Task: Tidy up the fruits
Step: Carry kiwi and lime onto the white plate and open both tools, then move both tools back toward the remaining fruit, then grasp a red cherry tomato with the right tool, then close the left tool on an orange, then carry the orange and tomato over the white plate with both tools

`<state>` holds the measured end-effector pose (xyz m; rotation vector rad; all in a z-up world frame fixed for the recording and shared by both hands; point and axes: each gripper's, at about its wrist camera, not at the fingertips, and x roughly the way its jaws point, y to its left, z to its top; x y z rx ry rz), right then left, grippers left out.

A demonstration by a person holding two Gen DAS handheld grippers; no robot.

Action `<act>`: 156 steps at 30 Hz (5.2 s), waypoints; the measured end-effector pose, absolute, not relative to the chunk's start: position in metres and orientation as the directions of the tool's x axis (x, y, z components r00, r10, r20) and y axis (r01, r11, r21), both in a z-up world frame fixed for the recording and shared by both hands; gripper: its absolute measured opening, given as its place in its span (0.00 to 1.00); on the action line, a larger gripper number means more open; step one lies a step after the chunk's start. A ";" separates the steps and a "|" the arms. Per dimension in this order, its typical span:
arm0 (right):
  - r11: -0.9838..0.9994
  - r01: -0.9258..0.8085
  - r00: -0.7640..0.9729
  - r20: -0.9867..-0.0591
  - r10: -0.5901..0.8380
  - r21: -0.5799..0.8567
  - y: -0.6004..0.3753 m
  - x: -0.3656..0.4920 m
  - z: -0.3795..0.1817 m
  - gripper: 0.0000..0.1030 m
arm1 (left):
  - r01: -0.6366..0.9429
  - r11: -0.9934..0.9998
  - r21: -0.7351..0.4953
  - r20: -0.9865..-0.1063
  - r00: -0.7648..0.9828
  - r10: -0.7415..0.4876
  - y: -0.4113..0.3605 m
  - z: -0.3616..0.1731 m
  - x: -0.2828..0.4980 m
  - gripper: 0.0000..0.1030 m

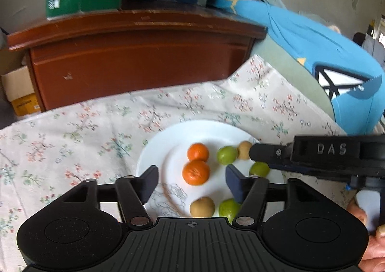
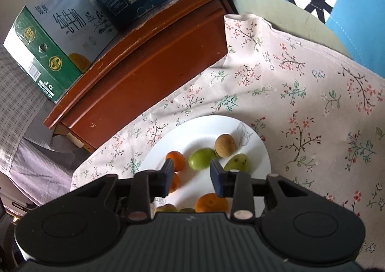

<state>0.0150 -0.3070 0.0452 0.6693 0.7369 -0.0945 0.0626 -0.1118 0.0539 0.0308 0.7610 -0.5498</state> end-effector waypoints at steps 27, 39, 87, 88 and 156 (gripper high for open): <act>0.884 0.149 0.701 -0.678 0.222 0.444 -0.256 -0.006 0.057 0.37 | 0.363 0.917 -0.164 -0.681 0.631 -0.372 -0.044 0.085 0.051 0.76; 0.901 0.113 0.667 -0.704 0.244 0.419 -0.226 -0.024 0.050 0.36 | 0.189 0.964 -0.185 -0.744 0.614 -0.263 0.002 0.063 0.024 0.76; 0.935 0.102 0.604 -0.768 0.212 0.339 -0.208 -0.036 0.019 0.22 | 0.340 0.927 -0.156 -0.769 0.548 -0.330 -0.017 0.017 0.000 0.66; 0.934 0.110 0.602 -0.770 0.210 0.340 -0.210 -0.036 0.018 0.22 | 0.346 0.926 -0.152 -0.767 0.549 -0.331 -0.020 0.016 0.001 0.63; 0.860 0.198 0.763 -0.625 0.166 0.470 -0.296 0.004 0.081 0.22 | 0.493 0.851 -0.179 -0.659 0.582 -0.476 -0.077 0.082 0.064 0.29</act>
